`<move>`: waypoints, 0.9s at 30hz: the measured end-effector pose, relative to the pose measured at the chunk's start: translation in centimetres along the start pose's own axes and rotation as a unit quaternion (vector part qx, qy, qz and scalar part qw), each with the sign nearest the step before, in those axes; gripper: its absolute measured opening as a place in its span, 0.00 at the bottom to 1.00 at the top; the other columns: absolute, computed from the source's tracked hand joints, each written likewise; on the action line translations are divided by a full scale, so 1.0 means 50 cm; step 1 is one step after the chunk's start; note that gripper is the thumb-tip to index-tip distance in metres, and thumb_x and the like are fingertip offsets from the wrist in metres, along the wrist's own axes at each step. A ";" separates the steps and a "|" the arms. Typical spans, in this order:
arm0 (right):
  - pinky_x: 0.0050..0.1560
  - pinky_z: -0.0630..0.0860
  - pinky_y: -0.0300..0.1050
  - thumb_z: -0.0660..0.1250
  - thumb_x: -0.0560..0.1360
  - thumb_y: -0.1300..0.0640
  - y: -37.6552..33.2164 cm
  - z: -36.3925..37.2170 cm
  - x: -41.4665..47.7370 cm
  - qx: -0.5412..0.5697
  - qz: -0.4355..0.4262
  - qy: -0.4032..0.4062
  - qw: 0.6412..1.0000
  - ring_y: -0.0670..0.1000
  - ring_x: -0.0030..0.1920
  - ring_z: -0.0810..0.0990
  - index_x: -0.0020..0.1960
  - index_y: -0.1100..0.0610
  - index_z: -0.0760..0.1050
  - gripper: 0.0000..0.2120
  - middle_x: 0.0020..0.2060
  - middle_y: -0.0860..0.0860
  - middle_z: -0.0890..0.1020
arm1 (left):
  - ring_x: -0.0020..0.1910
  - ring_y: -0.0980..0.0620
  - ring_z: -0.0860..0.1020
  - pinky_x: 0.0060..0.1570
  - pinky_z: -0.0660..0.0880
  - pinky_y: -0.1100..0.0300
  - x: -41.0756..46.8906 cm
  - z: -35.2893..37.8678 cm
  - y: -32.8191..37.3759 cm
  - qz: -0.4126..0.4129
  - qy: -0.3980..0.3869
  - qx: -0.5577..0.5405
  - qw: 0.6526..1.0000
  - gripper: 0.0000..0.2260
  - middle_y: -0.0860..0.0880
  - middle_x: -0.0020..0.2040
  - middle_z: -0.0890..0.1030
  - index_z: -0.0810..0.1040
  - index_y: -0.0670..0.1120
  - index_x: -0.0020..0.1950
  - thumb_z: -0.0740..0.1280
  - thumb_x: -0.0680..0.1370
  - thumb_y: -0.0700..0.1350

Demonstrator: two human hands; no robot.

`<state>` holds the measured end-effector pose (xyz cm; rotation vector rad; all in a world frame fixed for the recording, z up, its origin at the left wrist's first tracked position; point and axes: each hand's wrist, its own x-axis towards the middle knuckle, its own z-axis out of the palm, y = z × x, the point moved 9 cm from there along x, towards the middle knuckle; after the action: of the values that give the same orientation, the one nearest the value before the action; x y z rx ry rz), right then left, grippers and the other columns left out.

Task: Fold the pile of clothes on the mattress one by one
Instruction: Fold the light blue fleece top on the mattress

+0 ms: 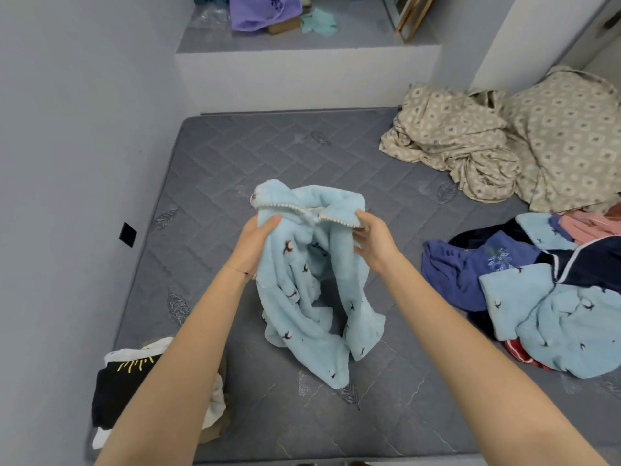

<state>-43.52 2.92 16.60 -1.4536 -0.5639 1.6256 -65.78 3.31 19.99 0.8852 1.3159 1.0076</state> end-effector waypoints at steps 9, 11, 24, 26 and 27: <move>0.37 0.72 0.29 0.68 0.75 0.60 0.075 0.037 -0.012 -0.130 -0.001 -0.071 0.989 0.46 0.59 0.72 0.77 0.52 0.55 0.35 0.64 0.47 0.71 | 0.56 0.42 0.80 0.59 0.75 0.44 -0.012 -0.020 0.084 0.050 0.031 -0.014 0.998 0.13 0.39 0.56 0.81 0.80 0.44 0.52 0.67 0.75 0.52; 0.37 0.73 0.28 0.69 0.76 0.58 0.091 0.037 -0.004 -0.189 -0.012 -0.079 0.979 0.45 0.54 0.75 0.72 0.55 0.64 0.27 0.61 0.48 0.74 | 0.55 0.42 0.80 0.59 0.75 0.43 -0.017 -0.029 0.089 0.049 0.040 -0.020 0.998 0.14 0.37 0.56 0.81 0.80 0.42 0.52 0.67 0.74 0.52; 0.32 0.62 0.34 0.60 0.81 0.57 -0.103 0.071 -0.083 -0.131 -0.276 0.096 0.947 0.40 0.29 0.61 0.35 0.54 0.60 0.17 0.31 0.47 0.62 | 0.35 0.53 0.71 0.35 0.70 0.61 -0.057 -0.104 0.161 0.177 0.139 0.132 0.965 0.12 0.45 0.35 0.73 0.72 0.43 0.38 0.68 0.78 0.46; 0.33 0.62 0.34 0.61 0.81 0.58 -0.147 0.077 -0.125 -0.113 -0.321 0.113 0.934 0.40 0.30 0.61 0.34 0.54 0.60 0.18 0.31 0.46 0.63 | 0.33 0.55 0.67 0.32 0.65 0.63 -0.079 -0.099 0.182 0.217 0.157 0.156 0.951 0.15 0.45 0.33 0.70 0.70 0.39 0.35 0.68 0.78 0.46; 0.33 0.62 0.35 0.61 0.81 0.58 -0.164 0.078 -0.145 -0.111 -0.340 0.119 0.926 0.41 0.30 0.61 0.34 0.54 0.60 0.18 0.30 0.46 0.62 | 0.33 0.55 0.66 0.32 0.64 0.63 -0.089 -0.097 0.193 0.233 0.163 0.171 0.943 0.17 0.44 0.33 0.69 0.70 0.37 0.36 0.68 0.78 0.46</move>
<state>-45.16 2.10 28.07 -1.3730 -1.0015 0.8476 -71.35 2.15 30.22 1.3834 1.6338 1.3569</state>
